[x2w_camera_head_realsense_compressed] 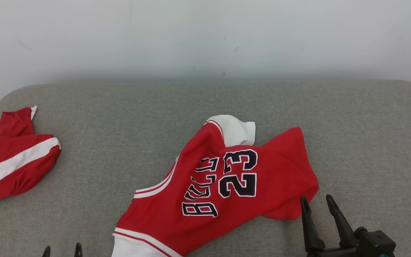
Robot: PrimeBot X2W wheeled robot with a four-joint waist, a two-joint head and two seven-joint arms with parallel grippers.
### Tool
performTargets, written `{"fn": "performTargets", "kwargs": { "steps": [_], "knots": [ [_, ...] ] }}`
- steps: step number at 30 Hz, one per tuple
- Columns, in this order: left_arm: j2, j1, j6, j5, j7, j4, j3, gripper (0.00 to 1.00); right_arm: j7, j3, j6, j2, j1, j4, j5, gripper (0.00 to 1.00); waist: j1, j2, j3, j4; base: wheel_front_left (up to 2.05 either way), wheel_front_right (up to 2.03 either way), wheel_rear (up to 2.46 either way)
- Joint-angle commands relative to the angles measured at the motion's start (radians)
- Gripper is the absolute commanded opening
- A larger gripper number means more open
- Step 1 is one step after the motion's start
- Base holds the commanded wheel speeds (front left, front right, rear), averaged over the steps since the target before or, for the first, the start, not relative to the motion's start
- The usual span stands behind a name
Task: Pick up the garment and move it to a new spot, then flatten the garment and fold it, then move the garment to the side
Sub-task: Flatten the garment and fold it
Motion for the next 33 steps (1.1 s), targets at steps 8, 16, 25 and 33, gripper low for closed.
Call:
{"fn": "performTargets", "kwargs": {
  "steps": [8, 16, 25, 33],
  "knots": [
    [0.008, -0.144, -0.02, 0.026, -0.003, 0.006, -0.045, 1.0, -0.001, 0.009, -0.002, 0.001, -0.014, -0.001, -0.011, 1.0, 0.0001, 0.0, 0.004, -0.008, 0.0, 0.0, 0.0],
    [0.057, -0.326, -0.023, -0.02, -0.003, 0.207, -0.136, 1.0, -0.001, 0.025, -0.002, 0.001, -0.039, -0.005, -0.016, 1.0, 0.0001, 0.0, 0.037, -0.073, 0.0, 0.0, 0.0],
    [0.153, -0.448, -0.022, -0.152, -0.003, 0.434, -0.297, 1.0, -0.001, 0.029, -0.002, 0.001, -0.053, -0.006, -0.011, 1.0, 0.0001, 0.0, 0.071, -0.145, 0.0, 0.0, 0.0],
    [0.19, -0.511, -0.022, -0.233, 0.003, 0.564, -0.418, 1.0, -0.001, 0.033, -0.002, 0.001, -0.058, -0.007, -0.007, 1.0, 0.0001, 0.0, 0.08, -0.169, 0.0, 0.0, 0.0]
  ]
}}
